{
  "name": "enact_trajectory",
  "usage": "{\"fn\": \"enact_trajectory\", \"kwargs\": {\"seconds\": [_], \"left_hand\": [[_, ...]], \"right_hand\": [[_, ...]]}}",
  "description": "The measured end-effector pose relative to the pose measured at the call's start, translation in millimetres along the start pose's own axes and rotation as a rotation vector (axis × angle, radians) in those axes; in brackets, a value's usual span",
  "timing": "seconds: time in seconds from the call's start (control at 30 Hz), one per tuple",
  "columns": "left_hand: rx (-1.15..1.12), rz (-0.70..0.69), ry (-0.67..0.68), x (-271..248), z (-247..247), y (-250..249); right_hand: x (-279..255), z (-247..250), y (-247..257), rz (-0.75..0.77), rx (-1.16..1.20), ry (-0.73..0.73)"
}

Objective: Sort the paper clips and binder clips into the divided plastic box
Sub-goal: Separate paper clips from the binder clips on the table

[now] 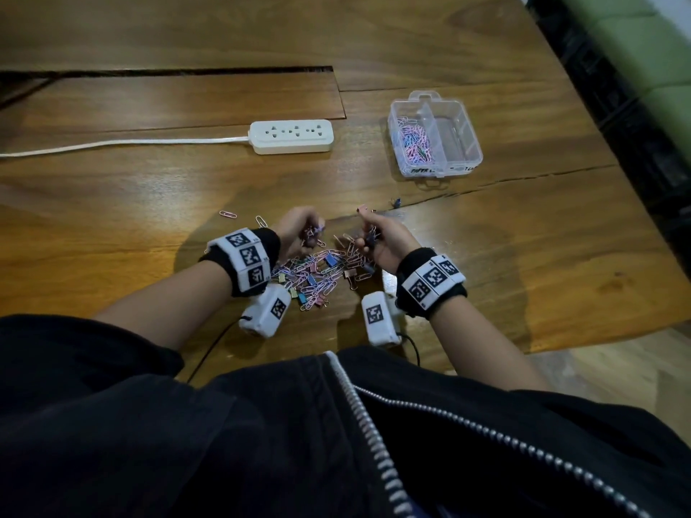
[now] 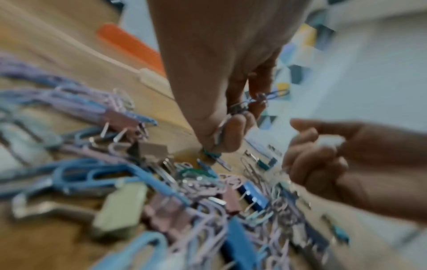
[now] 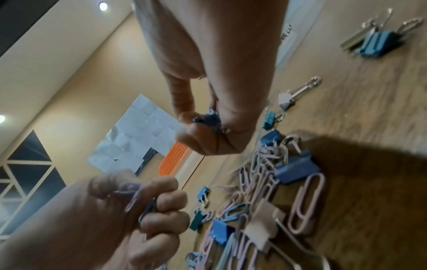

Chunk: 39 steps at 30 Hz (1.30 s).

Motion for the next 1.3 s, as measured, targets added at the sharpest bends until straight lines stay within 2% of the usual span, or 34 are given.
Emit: {"fn": "enact_trajectory", "kwargs": {"seconds": [0.1, 0.17, 0.23, 0.27, 0.37, 0.5, 0.6, 0.73, 0.83, 0.93, 1.0, 1.1, 1.3], "left_hand": [[-0.234, -0.010, 0.111, -8, -1, -5], [-0.265, -0.003, 0.128, -9, 0, -6], [-0.227, 0.043, 0.121, -8, 1, -3], [-0.205, 0.069, 0.114, -7, 2, -1], [-0.165, 0.125, 0.084, -6, 5, 2], [-0.093, 0.142, 0.015, -9, 6, 2], [0.089, 0.112, -0.038, -11, 3, 0], [0.453, -0.016, -0.190, -10, 2, -9], [0.796, -0.097, -0.142, -10, -3, -13], [1.026, -0.112, -0.061, -9, -8, -12], [1.117, -0.118, -0.039, -9, -11, -12], [1.183, -0.109, -0.070, -8, -10, -12], [1.330, -0.069, -0.021, -11, -13, -4]], "right_hand": [[0, -4, 1, 0.027, -0.217, 0.008], [1, -11, 2, 0.101, -0.503, 0.004], [2, -18, 2, 0.151, -0.665, 0.006], [3, -19, 2, 0.147, -0.655, 0.004], [4, -17, 4, 0.113, -0.415, 0.006], [5, -9, 3, 0.147, -0.167, -0.020], [4, -1, 5, 0.171, -0.026, -0.066], [3, 6, 8, 0.226, 0.089, -0.092], [-1, 8, 11, 0.244, 0.076, -0.083], [-2, 11, 12, 0.205, 0.001, -0.081], [-2, 14, 13, 0.190, -0.097, -0.088], [-8, 16, 11, 0.184, -0.367, -0.085], [-23, 8, 2, 0.344, -1.254, -0.073]]}}
Point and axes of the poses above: each hand's wrist, its own x-axis towards the middle knuckle, its own z-axis out of the back of the hand, y = z × x, the point moved 5 cm from there along x, towards the middle knuckle, and after that the axes turned 6 degrees about x, right-handed, at the moved point
